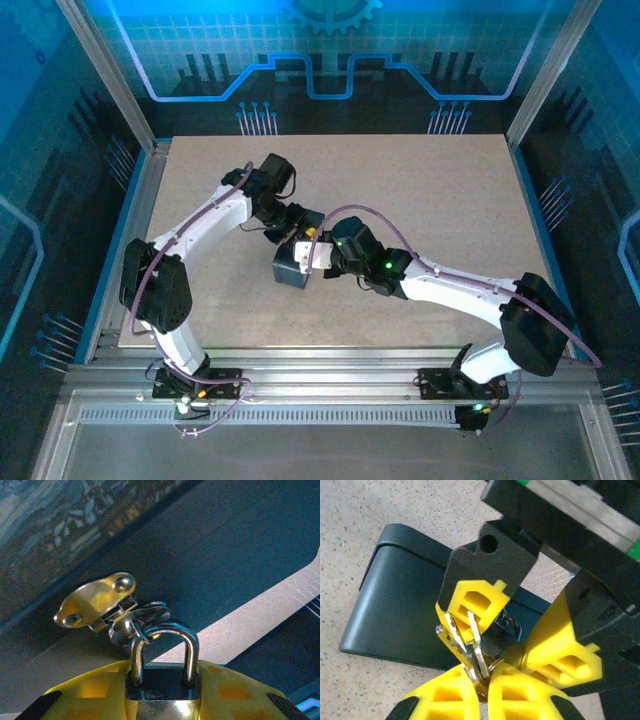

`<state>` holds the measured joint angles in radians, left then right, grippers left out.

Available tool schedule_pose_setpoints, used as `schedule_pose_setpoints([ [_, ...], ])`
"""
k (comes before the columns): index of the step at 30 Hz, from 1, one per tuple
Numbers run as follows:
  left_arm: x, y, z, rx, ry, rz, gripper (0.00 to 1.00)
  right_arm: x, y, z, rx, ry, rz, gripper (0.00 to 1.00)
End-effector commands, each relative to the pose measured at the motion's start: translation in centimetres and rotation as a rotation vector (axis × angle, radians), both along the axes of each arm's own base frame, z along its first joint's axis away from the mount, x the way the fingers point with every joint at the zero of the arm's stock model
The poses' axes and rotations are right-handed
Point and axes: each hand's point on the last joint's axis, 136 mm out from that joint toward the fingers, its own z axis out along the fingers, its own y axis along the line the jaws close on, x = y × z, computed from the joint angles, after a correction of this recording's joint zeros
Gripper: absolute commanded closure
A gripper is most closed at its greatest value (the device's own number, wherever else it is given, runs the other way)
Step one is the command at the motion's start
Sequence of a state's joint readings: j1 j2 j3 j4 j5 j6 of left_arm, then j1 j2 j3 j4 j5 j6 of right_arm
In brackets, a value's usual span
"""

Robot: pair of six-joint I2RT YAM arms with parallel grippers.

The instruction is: Unlock the padlock with the key

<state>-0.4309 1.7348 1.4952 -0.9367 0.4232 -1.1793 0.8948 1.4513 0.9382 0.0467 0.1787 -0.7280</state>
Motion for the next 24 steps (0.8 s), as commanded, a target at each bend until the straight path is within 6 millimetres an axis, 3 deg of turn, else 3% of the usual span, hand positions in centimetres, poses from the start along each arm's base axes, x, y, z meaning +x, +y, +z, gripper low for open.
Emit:
schedule_pose_setpoints([
  [1,-0.9,-2.8,2.1,-0.133,-0.006,-0.056,1.00,-0.1,2.4,4.4,0.264,0.074,-0.040,1.00],
  [8,-0.6,-3.2,2.3,-0.153,-0.018,-0.037,1.00,1.1,2.2,5.8,0.523,0.216,-0.241,1.00],
  [16,0.0,-3.5,2.7,-0.180,-0.042,0.003,1.00,3.7,-0.7,7.4,0.885,0.431,-0.600,1.00],
  [24,0.4,-3.9,3.0,-0.200,-0.057,0.028,1.00,5.1,-2.8,7.1,1.212,0.686,-0.823,1.00],
])
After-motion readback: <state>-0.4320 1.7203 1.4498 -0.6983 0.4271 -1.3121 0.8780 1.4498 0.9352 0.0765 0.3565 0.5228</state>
